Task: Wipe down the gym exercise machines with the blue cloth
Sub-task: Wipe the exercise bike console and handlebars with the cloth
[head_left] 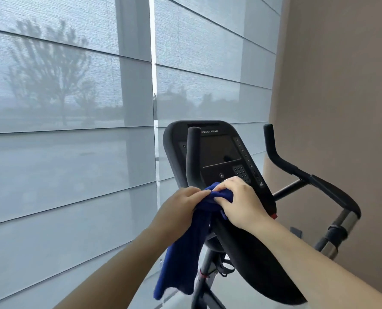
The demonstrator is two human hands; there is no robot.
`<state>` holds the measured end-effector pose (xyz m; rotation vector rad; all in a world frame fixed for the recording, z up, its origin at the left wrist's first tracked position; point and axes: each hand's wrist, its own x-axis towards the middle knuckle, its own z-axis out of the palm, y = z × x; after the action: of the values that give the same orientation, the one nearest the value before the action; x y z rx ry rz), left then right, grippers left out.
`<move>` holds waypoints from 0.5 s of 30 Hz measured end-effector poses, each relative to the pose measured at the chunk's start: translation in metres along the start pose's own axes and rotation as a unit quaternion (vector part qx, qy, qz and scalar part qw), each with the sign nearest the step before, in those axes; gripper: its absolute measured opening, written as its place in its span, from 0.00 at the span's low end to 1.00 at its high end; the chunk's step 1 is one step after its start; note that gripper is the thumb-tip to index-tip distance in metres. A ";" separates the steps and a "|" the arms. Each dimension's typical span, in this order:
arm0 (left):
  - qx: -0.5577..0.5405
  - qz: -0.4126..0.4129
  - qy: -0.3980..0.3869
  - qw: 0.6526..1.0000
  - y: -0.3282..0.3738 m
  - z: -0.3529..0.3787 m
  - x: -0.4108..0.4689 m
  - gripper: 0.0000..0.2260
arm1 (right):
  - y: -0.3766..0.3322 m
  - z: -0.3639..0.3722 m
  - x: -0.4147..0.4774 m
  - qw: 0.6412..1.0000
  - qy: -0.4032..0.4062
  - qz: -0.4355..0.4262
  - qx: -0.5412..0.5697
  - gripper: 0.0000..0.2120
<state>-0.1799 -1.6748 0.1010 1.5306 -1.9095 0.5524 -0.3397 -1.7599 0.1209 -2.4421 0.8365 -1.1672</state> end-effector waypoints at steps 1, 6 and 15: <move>0.012 0.001 0.011 1.000 -0.007 -0.005 0.008 0.21 | -0.001 0.001 0.011 1.000 0.015 -0.008 0.009 0.06; 0.053 -0.001 0.077 0.996 -0.040 -0.034 0.062 0.21 | -0.012 0.008 0.073 0.990 0.120 -0.059 0.051 0.07; 0.019 -0.016 0.128 0.991 -0.090 -0.014 0.102 0.26 | -0.018 0.047 0.125 0.981 0.159 -0.109 -0.016 0.21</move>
<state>-0.1036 -1.7601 0.1765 1.4340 -1.6845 0.7368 -0.2338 -1.8224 0.1769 -2.4584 0.6846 -1.6690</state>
